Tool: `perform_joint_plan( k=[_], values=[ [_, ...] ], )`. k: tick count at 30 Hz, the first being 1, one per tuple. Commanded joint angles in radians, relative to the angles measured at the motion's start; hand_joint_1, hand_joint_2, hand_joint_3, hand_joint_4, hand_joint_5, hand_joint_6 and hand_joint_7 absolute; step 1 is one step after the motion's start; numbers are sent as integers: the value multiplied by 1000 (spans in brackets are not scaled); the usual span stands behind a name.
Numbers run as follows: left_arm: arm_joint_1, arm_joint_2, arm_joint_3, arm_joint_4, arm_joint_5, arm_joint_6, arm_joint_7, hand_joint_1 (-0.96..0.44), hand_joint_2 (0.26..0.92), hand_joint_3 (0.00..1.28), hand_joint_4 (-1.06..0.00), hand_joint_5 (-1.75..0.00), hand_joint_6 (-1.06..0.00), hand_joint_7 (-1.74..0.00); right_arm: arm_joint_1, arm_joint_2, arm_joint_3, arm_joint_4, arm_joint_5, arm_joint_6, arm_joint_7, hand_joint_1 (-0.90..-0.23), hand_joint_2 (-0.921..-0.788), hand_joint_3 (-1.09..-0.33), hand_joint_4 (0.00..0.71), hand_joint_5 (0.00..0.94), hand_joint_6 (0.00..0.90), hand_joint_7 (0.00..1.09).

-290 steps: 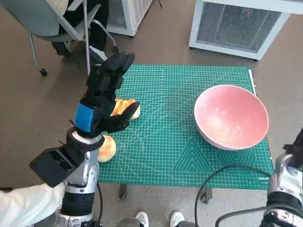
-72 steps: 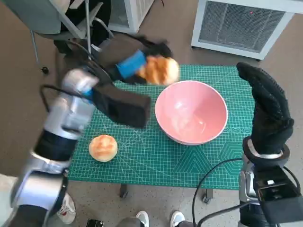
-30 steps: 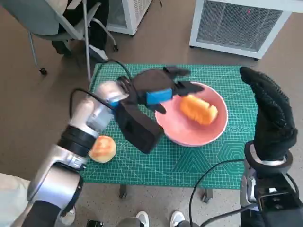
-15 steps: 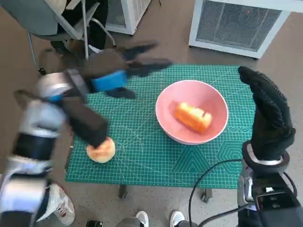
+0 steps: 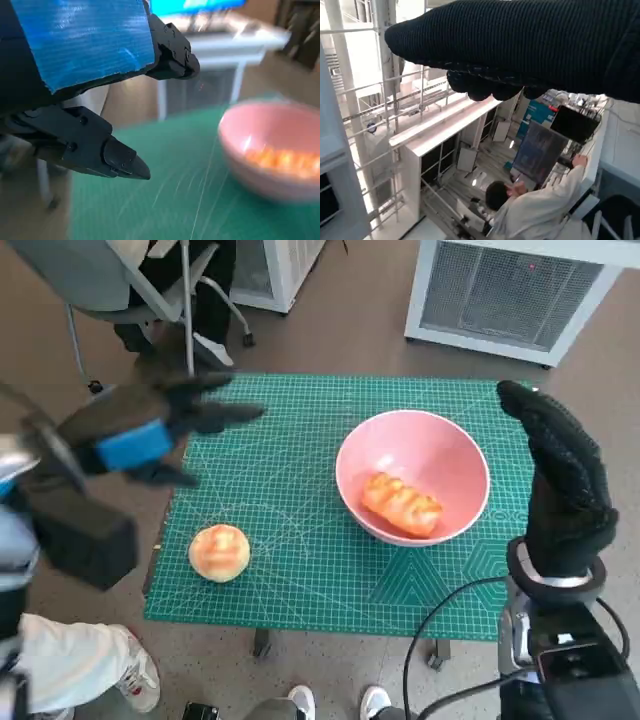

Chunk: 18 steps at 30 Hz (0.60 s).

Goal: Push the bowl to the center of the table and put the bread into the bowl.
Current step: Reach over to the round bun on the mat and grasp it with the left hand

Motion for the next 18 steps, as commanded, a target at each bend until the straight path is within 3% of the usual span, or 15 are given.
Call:
perform_joint_plan(
  k=[1, 18],
  values=[
    [77, 27, 25, -39, -40, 9, -30, -176, 832, 12, -228, -8, -412, -33, 1, -2, 6, 18, 19, 5, 15, -395, -921, -500, 466, 5, 181, 626],
    [226, 7, -4, -67, -6, 16, -28, -94, 828, 4, -222, 0, -387, -5, -6, -5, 15, 20, 39, 20, 38, -386, -921, -510, 458, 0, 148, 671]
  ],
)
